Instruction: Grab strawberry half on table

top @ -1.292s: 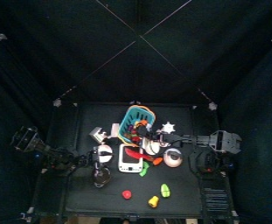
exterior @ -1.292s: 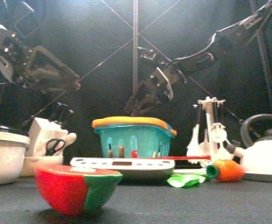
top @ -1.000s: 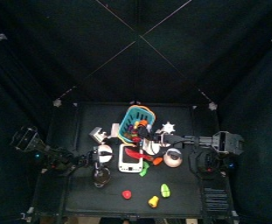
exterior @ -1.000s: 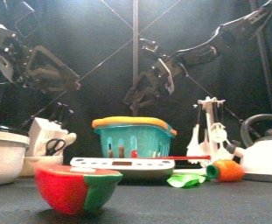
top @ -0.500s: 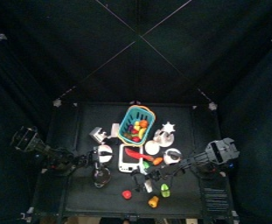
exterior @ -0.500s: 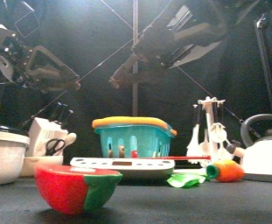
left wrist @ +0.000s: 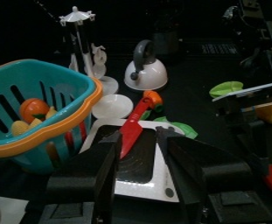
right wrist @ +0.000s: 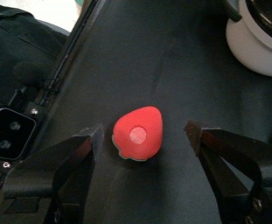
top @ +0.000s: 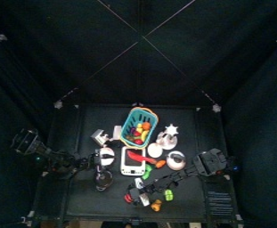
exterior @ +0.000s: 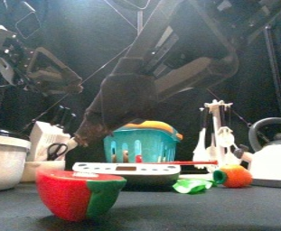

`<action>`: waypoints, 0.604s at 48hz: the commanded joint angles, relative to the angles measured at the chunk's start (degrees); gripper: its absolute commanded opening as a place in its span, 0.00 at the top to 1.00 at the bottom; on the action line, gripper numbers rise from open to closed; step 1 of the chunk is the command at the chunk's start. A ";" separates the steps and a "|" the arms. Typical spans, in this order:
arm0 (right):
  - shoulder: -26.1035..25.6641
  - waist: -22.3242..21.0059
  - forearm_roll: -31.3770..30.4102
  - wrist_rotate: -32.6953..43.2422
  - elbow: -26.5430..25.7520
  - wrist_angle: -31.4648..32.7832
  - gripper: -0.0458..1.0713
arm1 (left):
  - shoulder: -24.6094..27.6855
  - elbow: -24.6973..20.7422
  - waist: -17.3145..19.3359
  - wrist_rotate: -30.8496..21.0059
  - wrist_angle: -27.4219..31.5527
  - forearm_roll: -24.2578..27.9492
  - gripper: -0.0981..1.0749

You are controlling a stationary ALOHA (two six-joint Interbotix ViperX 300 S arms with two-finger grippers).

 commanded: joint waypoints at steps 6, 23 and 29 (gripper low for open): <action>0.44 0.44 0.53 -0.18 -2.72 0.53 0.03 | -0.18 -1.05 -0.09 -0.09 -0.26 0.09 0.26; 2.81 0.35 0.79 -0.26 -3.34 0.88 0.05 | -0.18 -1.05 -0.09 -0.09 -0.26 0.09 0.26; 2.81 0.26 0.79 -0.26 -3.08 0.88 0.09 | -0.18 -1.05 -0.09 -0.09 -0.18 0.00 0.26</action>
